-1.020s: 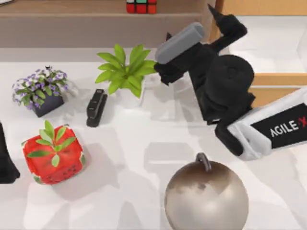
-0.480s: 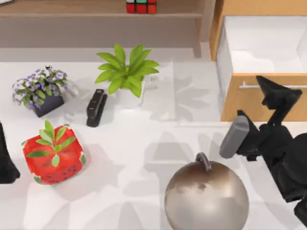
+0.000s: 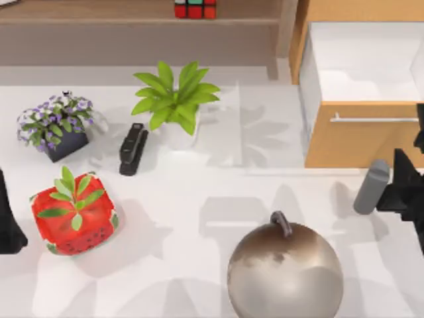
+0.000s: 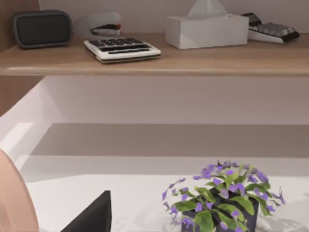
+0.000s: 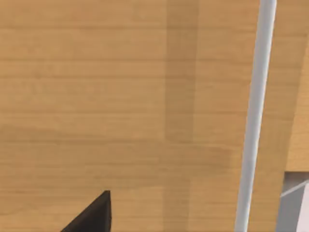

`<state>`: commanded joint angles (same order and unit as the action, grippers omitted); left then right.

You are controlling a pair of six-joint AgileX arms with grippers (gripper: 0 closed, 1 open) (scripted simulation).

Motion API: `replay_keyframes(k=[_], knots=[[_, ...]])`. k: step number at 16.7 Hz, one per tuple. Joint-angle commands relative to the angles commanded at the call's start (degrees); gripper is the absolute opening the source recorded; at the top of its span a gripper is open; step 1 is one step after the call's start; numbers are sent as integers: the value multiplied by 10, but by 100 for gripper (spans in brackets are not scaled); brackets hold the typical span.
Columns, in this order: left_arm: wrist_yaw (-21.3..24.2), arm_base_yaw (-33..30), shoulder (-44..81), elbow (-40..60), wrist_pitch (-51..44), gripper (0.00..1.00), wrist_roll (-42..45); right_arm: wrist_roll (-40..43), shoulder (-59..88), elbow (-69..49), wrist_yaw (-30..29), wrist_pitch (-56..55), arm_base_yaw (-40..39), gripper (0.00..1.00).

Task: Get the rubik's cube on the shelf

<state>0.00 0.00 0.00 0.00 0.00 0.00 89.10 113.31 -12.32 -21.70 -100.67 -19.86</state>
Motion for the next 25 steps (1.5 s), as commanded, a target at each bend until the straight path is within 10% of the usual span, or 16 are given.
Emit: replay_keyframes(k=[14, 25], knots=[[0, 0, 0, 0, 0, 100, 0, 0, 9, -54, 22, 44, 22, 100], [0, 0, 0, 0, 0, 100, 0, 0, 9, -54, 22, 44, 22, 17]])
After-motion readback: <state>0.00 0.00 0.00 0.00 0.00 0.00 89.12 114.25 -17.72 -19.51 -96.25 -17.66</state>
